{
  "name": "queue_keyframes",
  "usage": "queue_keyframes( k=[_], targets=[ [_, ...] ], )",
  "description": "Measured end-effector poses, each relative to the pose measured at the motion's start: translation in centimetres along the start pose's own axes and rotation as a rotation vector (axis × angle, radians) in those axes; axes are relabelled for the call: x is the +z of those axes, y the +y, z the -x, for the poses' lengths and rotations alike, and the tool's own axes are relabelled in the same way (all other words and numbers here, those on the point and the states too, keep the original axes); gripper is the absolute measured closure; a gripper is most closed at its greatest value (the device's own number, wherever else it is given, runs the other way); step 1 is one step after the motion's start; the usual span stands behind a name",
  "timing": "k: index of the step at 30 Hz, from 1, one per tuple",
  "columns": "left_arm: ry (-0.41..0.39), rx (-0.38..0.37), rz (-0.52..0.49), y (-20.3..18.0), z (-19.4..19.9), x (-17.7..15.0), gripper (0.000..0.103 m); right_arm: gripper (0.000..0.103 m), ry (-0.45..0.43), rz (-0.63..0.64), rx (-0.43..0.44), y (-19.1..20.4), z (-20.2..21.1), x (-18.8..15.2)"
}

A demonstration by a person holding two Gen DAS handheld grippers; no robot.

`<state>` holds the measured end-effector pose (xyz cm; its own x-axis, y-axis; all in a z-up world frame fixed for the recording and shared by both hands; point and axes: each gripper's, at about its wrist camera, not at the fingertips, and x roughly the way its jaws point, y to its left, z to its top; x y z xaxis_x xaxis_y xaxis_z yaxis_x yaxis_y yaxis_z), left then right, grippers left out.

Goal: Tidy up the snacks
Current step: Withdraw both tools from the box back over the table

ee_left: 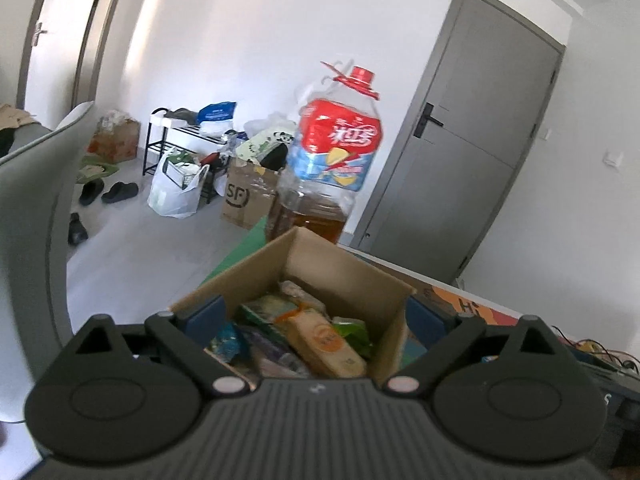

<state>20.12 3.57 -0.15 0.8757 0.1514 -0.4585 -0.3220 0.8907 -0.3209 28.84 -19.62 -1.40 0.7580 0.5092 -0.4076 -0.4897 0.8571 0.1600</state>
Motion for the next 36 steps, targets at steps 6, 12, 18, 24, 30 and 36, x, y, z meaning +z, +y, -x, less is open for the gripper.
queue_keyframes(
  k=[6,12,18,24,30,36],
  targets=[
    [0.013,-0.028,-0.022,-1.9,0.2,-0.3,0.006,0.000,0.002,-0.026,-0.022,-1.8,0.8,-0.3],
    [0.011,-0.054,-0.041,-3.6,0.1,-0.7,0.002,0.000,0.005,-0.042,-0.049,-3.4,1.4,-0.6],
    [0.040,-0.111,-0.089,-6.0,-0.4,-1.3,0.000,0.000,0.005,-0.064,-0.075,-5.1,2.0,-1.0],
    [0.060,-0.158,-0.132,-8.3,-1.0,-2.3,0.000,0.000,0.003,-0.080,-0.099,-6.9,2.7,-1.2],
    [0.077,-0.181,-0.156,-10.5,-1.8,-3.3,0.000,0.000,-0.001,-0.108,-0.123,-9.1,3.2,-1.6],
    [0.103,-0.186,-0.176,-12.4,-3.1,-4.3,0.000,0.000,0.006,-0.124,-0.138,-11.0,3.5,-2.1]
  ],
)
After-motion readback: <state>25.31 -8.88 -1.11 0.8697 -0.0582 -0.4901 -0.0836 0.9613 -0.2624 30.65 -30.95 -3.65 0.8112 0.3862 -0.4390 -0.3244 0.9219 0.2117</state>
